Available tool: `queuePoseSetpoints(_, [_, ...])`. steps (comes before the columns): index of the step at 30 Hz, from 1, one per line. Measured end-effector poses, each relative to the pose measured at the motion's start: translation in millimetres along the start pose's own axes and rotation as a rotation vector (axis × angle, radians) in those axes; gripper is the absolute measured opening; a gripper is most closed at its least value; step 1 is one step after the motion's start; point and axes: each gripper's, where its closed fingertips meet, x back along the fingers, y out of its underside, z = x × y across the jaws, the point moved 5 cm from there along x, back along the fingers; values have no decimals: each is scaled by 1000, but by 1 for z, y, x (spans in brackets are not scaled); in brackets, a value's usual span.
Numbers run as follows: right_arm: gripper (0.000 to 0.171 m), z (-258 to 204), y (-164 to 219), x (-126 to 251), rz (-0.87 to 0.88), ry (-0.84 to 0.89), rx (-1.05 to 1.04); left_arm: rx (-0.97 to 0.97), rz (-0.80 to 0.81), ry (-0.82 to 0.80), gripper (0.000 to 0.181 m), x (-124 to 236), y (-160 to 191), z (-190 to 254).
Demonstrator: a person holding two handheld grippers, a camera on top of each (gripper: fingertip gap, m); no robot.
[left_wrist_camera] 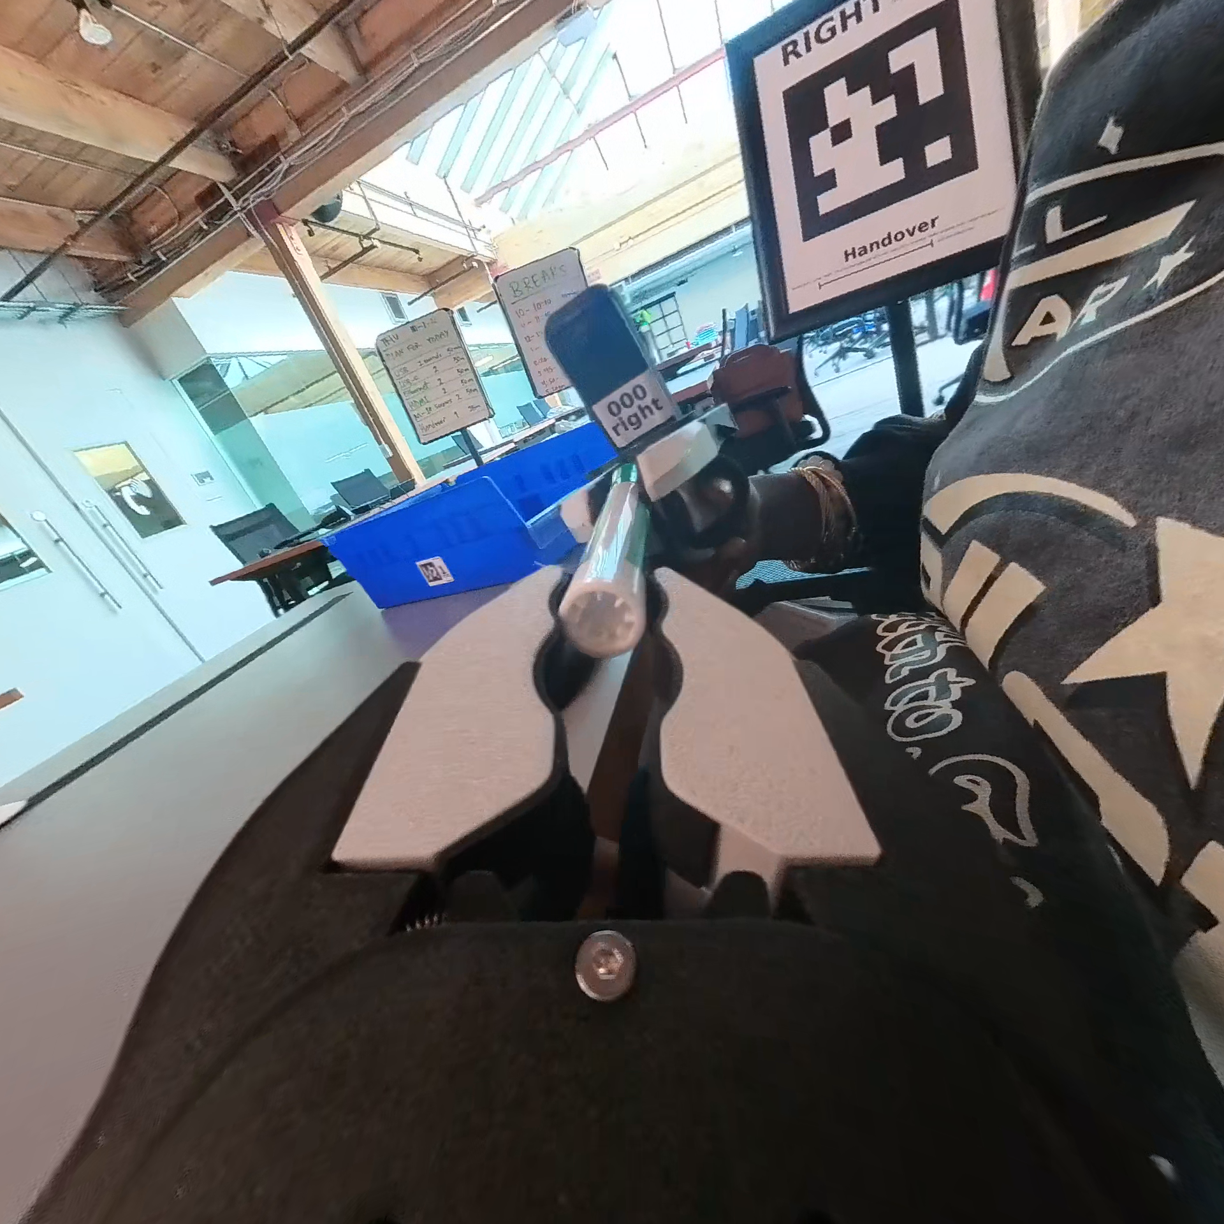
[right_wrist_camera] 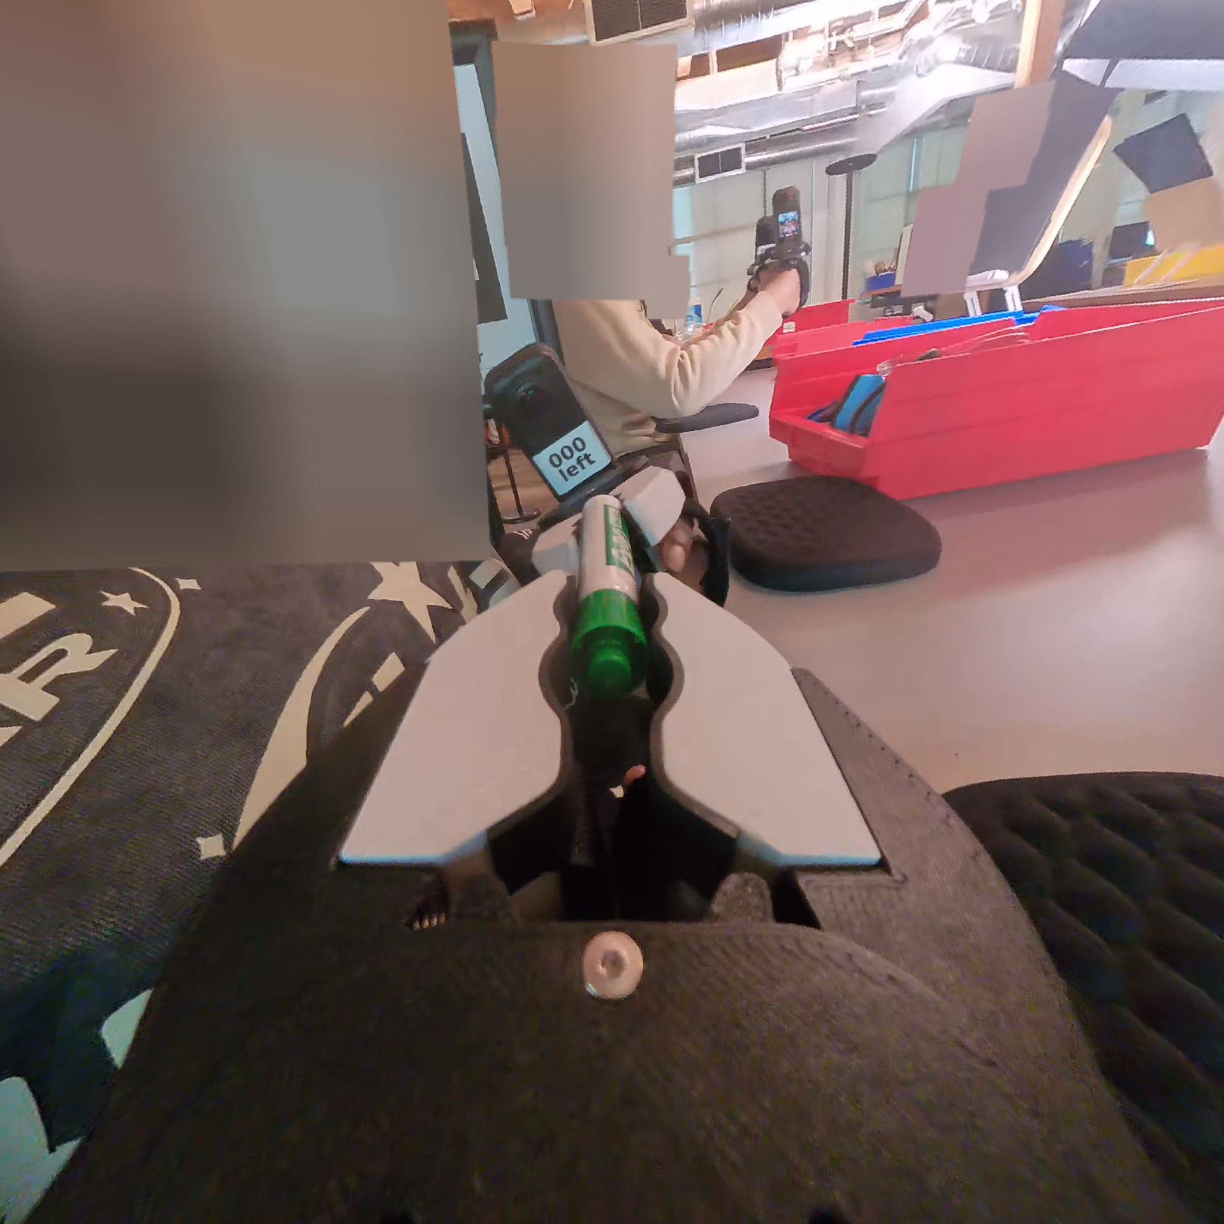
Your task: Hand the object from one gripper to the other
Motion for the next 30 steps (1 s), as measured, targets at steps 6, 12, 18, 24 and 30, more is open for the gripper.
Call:
queuePoseSetpoints(6, [19, 1, 1, 0, -15, 12, -2, 46, 10, 24, 27, 0, -1, 1])
queuePoseSetpoints(12, [20, -1, 1, -1, -20, 4, -3, 91, -11, 53, 20, 1, 1, 1])
queuePoseSetpoints(18, [20, 1, 2, 0, -28, 16, -7, 147, 2, 69, 23, 1, 1, 0])
queuePoseSetpoints(24, [19, 1, 3, -1, -29, 15, 4, 164, -6, 77, 20, 1, 1, 0])
queuePoseSetpoints(30, [39, -5, 6, -1, -80, 109, 346, 374, 48, 157, 20, 3, -1, -3])
